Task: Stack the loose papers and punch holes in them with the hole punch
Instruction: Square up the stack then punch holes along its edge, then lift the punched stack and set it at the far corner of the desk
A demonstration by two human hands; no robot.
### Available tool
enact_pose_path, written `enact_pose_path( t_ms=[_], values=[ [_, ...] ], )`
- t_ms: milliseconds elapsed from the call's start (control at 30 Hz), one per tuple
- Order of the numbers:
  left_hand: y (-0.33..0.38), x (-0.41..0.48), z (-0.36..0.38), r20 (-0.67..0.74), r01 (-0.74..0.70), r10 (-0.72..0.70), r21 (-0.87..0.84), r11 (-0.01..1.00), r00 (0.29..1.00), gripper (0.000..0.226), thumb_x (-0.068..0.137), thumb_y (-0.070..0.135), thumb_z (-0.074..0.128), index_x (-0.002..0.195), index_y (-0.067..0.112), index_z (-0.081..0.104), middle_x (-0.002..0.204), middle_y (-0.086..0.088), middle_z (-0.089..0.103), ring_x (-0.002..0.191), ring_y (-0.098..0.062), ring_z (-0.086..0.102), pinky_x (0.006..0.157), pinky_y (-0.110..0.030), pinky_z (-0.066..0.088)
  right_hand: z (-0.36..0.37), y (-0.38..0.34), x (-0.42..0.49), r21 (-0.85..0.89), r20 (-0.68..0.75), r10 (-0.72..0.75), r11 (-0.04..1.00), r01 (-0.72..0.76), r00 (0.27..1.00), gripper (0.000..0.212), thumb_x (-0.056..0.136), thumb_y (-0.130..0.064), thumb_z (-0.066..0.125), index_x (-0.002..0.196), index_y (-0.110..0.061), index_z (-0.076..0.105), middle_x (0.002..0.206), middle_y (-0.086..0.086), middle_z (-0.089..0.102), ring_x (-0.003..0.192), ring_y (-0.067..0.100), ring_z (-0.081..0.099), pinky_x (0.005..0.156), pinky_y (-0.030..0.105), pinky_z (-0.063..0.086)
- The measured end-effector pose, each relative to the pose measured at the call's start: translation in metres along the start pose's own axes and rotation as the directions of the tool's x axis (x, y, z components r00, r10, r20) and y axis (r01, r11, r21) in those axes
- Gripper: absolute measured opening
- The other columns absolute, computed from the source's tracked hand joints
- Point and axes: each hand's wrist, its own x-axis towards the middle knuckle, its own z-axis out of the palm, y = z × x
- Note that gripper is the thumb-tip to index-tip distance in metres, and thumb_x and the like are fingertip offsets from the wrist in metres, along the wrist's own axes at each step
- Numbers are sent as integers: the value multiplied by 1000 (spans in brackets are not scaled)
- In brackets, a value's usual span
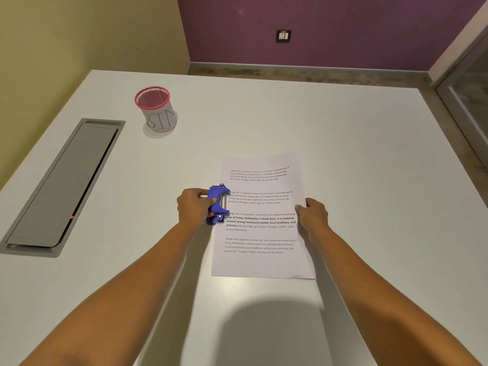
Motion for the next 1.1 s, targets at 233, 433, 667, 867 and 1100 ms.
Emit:
enact_pose_path(
  t_ms=[233,433,667,867,1100],
  values=[
    [-8,6,-13,-22,19,-20,-36,999,1000,27,80,1,66,107,1,64,92,-23,69,49,-19,62,74,-45,58,-12,10,3,14,-36,-17,1000,18,999,14,90,-7,50,93,1,60,90,10,60,80,25,52,76,35,44],
    [-19,17,-40,-61,47,-49,-35,998,997,26,81,2,66,107,2,63,84,-15,67,42,-13,62,52,-28,57,-21,15,6,59,-42,-13,998,16,999,12,91,-7,50,84,-7,60,90,8,61,80,24,54,69,26,39],
    [-29,27,-68,-108,91,-95,-45,995,990,31,80,1,67,110,3,62,92,-20,67,46,-15,65,67,-42,58,-22,9,1,146,-35,-40,988,45,999,16,92,-6,49,102,-4,61,100,10,64,89,28,59,75,27,41],
    [-19,15,-67,-190,-100,143,222,970,971,45,85,14,63,128,7,52,123,-16,61,109,-33,57,94,-36,42,-25,0,-8,269,18,-103,958,94,995,23,93,-7,48,113,-4,59,114,13,65,95,27,62,83,32,47],
    [15,-12,-29,104,-239,251,-117,964,962,43,88,12,59,129,5,51,116,-10,62,105,-17,58,92,-23,40,-33,-13,-26,451,86,-244,874,181,966,19,94,-10,49,110,-14,58,105,7,67,91,22,65,78,29,52]
  ],
)
